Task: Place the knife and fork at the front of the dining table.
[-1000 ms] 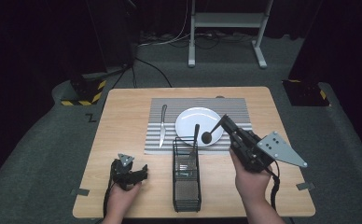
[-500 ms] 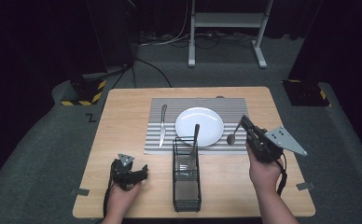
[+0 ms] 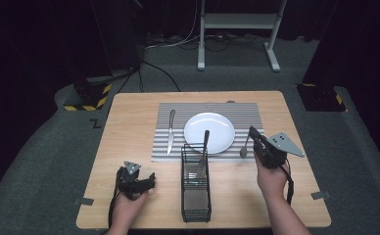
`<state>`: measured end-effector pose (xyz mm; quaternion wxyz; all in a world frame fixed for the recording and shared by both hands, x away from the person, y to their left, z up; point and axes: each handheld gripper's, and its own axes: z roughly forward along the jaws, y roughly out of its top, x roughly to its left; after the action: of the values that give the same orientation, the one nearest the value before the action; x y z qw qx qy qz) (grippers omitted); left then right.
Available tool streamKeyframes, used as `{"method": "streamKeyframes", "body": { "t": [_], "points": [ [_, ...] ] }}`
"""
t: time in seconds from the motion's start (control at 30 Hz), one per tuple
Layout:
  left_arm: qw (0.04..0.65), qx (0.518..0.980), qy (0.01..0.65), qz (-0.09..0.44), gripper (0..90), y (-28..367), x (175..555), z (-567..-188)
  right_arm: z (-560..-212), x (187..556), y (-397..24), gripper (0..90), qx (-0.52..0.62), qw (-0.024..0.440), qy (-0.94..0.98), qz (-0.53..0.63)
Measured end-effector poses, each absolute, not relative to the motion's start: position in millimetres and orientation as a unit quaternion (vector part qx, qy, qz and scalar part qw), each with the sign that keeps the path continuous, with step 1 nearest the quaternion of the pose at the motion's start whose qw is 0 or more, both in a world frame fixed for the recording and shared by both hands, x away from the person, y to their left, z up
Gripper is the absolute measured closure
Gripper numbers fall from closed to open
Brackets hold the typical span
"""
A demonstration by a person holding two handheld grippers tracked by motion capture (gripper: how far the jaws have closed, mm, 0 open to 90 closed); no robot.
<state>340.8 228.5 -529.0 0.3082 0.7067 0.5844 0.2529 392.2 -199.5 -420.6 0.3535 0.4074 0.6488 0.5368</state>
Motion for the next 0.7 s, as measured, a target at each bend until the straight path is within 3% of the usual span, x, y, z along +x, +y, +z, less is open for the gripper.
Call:
{"method": "streamKeyframes", "body": {
  "t": [0.7],
  "points": [
    [0.309,0.707,0.584,0.252,13.2,229,341,-529,-433,427,-189,88.7,0.432,0.348,0.654,0.514]
  ]
}}
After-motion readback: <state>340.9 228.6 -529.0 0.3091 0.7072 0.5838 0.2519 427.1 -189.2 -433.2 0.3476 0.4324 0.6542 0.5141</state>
